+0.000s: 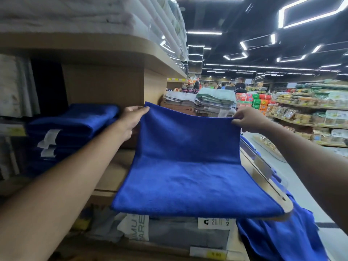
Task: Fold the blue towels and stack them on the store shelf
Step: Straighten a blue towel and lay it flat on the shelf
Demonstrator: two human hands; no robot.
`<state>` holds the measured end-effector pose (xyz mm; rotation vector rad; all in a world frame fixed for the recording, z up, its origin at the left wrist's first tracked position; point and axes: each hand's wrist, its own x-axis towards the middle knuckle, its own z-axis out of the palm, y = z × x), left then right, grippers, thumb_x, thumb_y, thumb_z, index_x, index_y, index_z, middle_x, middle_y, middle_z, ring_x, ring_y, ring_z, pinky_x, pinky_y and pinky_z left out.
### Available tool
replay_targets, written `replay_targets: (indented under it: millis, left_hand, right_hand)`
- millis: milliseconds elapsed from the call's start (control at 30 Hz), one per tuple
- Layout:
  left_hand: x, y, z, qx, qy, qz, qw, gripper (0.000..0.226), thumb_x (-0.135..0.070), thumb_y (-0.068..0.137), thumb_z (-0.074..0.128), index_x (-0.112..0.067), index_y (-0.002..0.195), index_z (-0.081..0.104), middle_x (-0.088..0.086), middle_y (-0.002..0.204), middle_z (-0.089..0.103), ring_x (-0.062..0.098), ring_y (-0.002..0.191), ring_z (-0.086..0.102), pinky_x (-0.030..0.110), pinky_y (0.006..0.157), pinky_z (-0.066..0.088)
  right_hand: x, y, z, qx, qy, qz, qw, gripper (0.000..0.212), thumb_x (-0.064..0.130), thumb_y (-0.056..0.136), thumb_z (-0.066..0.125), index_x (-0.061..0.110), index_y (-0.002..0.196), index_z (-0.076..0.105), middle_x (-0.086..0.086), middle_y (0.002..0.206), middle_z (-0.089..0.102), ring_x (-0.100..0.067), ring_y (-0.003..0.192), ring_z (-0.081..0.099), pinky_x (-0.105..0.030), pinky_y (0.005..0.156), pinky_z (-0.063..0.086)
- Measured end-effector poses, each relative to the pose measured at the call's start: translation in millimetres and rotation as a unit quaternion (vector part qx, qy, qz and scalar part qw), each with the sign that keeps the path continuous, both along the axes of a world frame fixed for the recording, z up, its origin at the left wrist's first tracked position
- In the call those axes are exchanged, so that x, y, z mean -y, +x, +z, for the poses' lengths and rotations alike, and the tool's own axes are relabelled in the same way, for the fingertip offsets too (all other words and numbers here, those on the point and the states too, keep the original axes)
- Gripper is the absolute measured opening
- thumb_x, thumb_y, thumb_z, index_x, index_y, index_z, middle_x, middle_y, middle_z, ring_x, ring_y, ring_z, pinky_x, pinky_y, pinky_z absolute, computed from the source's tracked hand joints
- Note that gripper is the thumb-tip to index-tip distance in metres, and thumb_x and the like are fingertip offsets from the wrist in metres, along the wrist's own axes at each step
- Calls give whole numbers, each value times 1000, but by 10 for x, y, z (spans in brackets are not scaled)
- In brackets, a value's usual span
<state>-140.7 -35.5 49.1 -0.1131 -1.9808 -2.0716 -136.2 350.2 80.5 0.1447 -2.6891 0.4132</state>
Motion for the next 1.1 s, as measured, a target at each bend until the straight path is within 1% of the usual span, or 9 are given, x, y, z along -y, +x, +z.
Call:
replay_targets:
  millis: [200,367,433,500,633,733,867,967,1100]
  left_hand:
    - [147,417,9,-35,19,-1,999,12,-25,97,62,-24,84,65,-10,79,71,10,70,65,27,65,50]
    - [345,965,-70,-102,-61,-34,992,18,-20,97,59,-27,83,68,-8,85,73,8,74,66,25,71,51]
    - [463,1232,-215,-153,-99,-78,980,26,-13,96,58,-27,80,73,-9,82,74,4,74,68,20,67,54]
    - [602,1483,-435,-187,-164,-125,960,11,-20,87,63,-22,85,73,-9,84,73,3,79,67,18,72,55]
    - [787,1845,-783,-141,-327,-189,915,28,-40,80,57,-23,89,77,0,93,76,13,89,71,18,80,50]
    - [699,1858,-760,-159,-339,-113,920,30,-47,82,53,-31,84,78,-9,91,77,6,90,71,15,80,49]
    - [117,1653,-578,-192,-364,-30,911,26,-21,95,52,-30,95,76,-18,97,76,2,96,70,22,86,52]
    - [-387,1461,-661,-142,-491,-9,860,36,-12,99,44,-18,125,68,2,125,70,21,118,63,32,100,48]
    - [-526,1300,-929,-26,-615,-11,788,35,-27,103,35,-15,132,52,10,145,53,29,132,49,43,108,39]
  right_hand:
    - [-68,707,92,-42,-73,85,993,9,16,96,67,18,92,74,1,86,72,-1,44,57,-13,40,43]
    - [-171,1381,55,-37,-82,131,987,15,13,93,71,27,89,73,26,75,69,-2,45,56,-14,41,44]
    - [-192,1647,-94,-16,-76,157,984,20,10,91,72,30,88,74,22,75,71,-4,44,55,-13,41,42]
    - [-210,1870,-316,18,-45,179,983,23,12,88,75,36,87,75,15,80,73,-5,46,56,-13,44,42]
    - [-119,2223,-584,149,76,158,973,13,55,83,75,48,93,73,18,104,68,-5,63,59,-15,58,41]
    - [117,2273,-493,100,74,147,981,38,76,80,59,44,91,74,30,96,65,5,68,57,-13,63,39]
    - [865,1923,-612,31,21,156,987,22,53,96,57,39,101,73,33,78,66,7,66,60,-15,59,38]
    - [1493,1575,-865,88,10,182,979,37,38,104,49,25,136,60,4,131,62,-14,103,60,-26,84,43]
    - [1739,1280,-1118,143,77,137,977,46,50,105,37,15,130,56,-4,145,51,-27,135,45,-42,108,38]
